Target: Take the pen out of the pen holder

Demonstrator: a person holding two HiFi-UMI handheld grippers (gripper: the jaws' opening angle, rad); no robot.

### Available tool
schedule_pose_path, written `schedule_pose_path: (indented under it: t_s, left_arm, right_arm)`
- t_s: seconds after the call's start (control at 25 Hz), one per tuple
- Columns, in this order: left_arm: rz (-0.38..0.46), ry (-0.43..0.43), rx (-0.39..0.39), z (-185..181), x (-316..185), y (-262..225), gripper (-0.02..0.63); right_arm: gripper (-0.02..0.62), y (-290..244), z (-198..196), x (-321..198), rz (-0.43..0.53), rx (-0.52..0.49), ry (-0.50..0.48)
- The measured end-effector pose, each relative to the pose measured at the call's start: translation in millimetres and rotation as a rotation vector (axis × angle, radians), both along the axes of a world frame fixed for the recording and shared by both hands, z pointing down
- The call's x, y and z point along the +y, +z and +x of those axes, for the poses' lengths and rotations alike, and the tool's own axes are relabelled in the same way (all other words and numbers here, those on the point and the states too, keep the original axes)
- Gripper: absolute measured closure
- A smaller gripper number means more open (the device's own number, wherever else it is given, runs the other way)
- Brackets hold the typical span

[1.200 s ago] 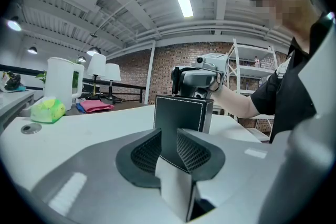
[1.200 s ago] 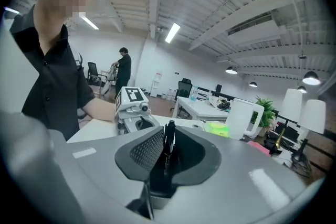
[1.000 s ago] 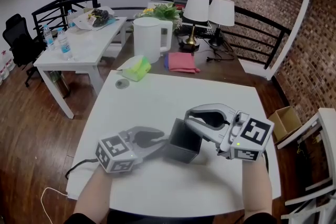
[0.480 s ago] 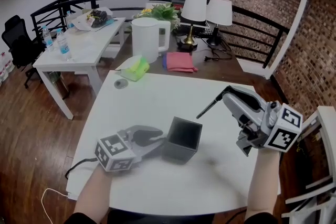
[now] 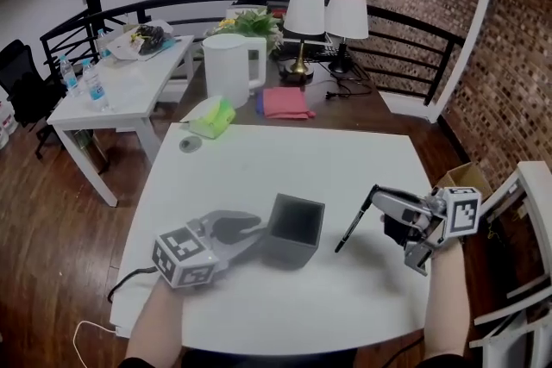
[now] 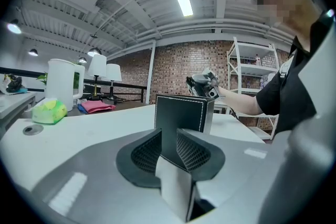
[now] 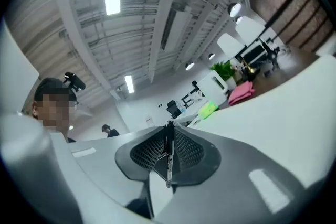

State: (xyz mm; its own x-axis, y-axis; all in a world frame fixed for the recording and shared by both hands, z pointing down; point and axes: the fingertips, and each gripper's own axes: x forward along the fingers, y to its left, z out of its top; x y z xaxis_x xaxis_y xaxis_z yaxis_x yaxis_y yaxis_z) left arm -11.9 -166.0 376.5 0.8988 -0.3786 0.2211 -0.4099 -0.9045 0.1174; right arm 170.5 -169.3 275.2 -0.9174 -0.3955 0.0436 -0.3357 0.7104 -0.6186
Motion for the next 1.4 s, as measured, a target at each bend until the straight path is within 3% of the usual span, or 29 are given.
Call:
schedule_pose_path:
  t_s: [0.16, 0.32, 0.48, 0.76, 1.08, 1.4]
  left_arm:
    - [0.003, 0.0, 0.003, 0.5, -1.2, -1.7, 0.518]
    - [0.005, -0.002, 0.005, 0.0, -0.9, -2.3, 0.518]
    - [0.007, -0.006, 0.002, -1.1, -2.1, -0.8, 0.518]
    - [0.007, -0.004, 0.006, -0.5, -1.6, -0.4, 0.518]
    - [0.008, -0.001, 0.003, -0.6, -1.6, -0.3, 0.518]
    - [0.029, -0.008, 0.026, -3.3, -1.0, -5.3, 0.518]
  right_arm:
    - [0.522, 43.2, -6.8, -3.2, -0.148, 0.004, -0.011]
    - [0.522, 75.2, -19.1, -9.3, -0.204, 0.135, 0.008]
    - [0.506, 93.3, -24.2, -25.2, -0.206, 0.222, 0.102]
    - [0.465, 118.4, -31.2, -37.3, -0.08, 0.456, 0.237]
    - [0.476, 103.6, -32.1, -35.6, 0.019, 0.403, 0.277]
    - [0.546, 88.9, 18.6, -20.6, 0.265, 0.513, 0.418]
